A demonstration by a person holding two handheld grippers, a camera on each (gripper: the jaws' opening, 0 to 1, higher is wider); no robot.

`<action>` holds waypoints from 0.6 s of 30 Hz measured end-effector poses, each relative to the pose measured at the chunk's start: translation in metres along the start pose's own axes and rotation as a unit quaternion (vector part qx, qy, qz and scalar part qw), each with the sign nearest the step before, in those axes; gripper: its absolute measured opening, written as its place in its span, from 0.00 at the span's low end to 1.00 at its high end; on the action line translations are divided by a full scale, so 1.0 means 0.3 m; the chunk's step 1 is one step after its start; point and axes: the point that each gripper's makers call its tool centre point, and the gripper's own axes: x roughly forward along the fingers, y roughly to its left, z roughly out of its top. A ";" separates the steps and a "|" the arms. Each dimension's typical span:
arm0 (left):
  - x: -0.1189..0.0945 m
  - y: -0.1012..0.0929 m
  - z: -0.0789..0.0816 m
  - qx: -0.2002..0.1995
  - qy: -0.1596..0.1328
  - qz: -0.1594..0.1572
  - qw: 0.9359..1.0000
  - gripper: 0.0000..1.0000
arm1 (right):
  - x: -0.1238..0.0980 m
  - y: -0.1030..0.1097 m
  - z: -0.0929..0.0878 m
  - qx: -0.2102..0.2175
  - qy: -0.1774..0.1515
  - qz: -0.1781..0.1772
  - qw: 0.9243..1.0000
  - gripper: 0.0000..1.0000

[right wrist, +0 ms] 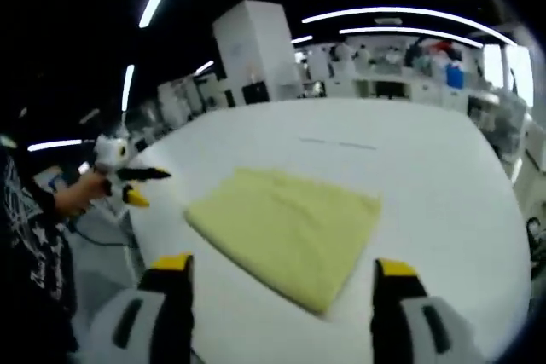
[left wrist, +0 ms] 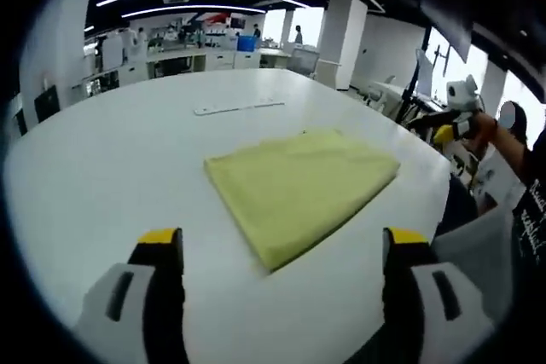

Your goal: Fold the garment on the visible template until the final outline fits inside the template.

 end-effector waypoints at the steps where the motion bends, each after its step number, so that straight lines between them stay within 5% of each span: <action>1: -0.008 -0.003 0.005 0.001 0.000 0.001 1.000 0.98 | -0.006 0.005 0.003 0.002 0.001 -0.001 1.000 0.90; 11: -0.085 -0.010 0.004 -0.017 -0.014 0.015 1.000 0.99 | -0.073 0.082 0.023 0.008 -0.025 -0.005 1.000 0.99; 18: -0.110 -0.020 -0.052 0.013 0.021 0.031 0.999 0.99 | -0.096 0.095 -0.014 -0.001 -0.011 -0.018 1.000 0.99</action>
